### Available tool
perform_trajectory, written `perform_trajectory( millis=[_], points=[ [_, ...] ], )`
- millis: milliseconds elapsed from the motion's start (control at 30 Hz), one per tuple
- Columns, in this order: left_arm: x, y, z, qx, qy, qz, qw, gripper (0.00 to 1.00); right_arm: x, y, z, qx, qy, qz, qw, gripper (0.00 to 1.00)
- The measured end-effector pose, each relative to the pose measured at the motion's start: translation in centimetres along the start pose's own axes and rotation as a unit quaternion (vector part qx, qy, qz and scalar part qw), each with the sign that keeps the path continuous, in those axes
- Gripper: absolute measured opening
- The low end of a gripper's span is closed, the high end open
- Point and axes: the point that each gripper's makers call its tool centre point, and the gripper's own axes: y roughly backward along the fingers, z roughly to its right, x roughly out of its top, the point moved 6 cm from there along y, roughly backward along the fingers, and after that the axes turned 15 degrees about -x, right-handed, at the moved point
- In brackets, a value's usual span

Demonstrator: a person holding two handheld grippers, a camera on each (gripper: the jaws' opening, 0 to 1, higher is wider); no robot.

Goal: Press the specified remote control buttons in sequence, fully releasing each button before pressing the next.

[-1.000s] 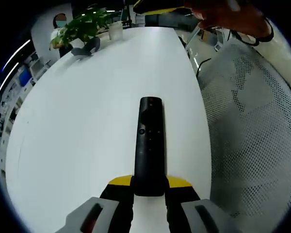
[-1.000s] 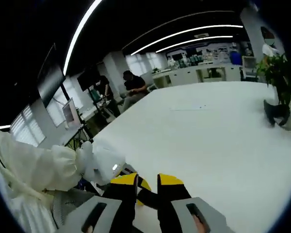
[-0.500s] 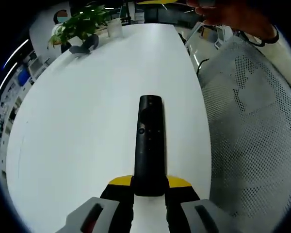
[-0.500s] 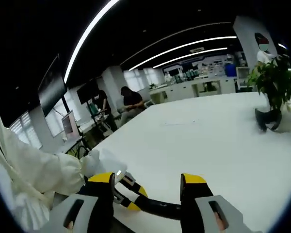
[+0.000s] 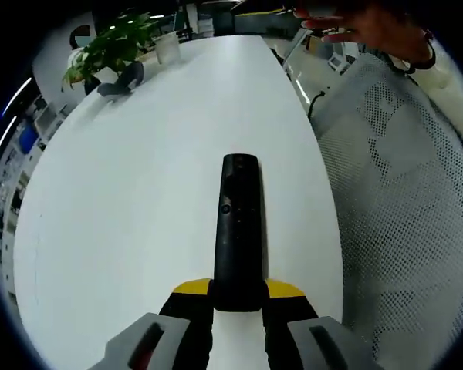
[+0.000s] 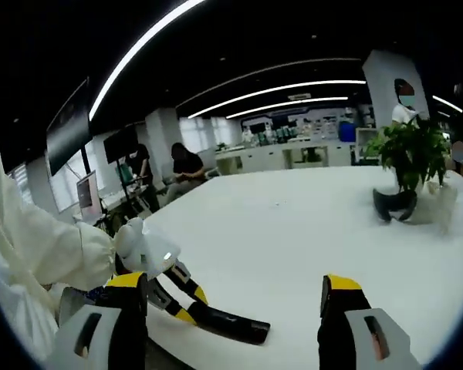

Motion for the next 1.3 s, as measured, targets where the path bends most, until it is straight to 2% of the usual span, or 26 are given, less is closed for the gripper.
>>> perform_trajectory(
  millis=[67,200,433,500,900,1300],
  points=[
    [0.1,0.4,-0.5,0.003,-0.006,-0.003,1.0,0.21,0.1,0.0,0.5,-0.016,-0.006,0.01,0.9998,0.98],
    [0.2,1.1,-1.7,0.007,-0.002,-0.001,1.0,0.21,-0.2,0.3,1.4,-0.029,-0.021,0.012,0.9993,0.99],
    [-0.1,2.1,-4.2,0.016,-0.013,-0.021,0.9996,0.21,-1.0,0.6,2.1,-0.039,-0.037,0.0,0.9985,0.99],
    [-0.3,2.3,-5.0,0.017,-0.015,-0.029,0.9993,0.21,-1.1,0.7,2.2,-0.043,-0.037,-0.002,0.9984,0.98],
    [0.0,3.7,-9.4,0.026,-0.014,-0.034,0.999,0.21,-0.9,0.9,3.6,-0.059,-0.04,-0.004,0.9974,0.94],
    [0.7,4.6,-14.2,0.032,-0.014,-0.045,0.9984,0.21,-1.2,0.7,4.3,-0.067,-0.039,-0.029,0.9966,0.91]
  ],
)
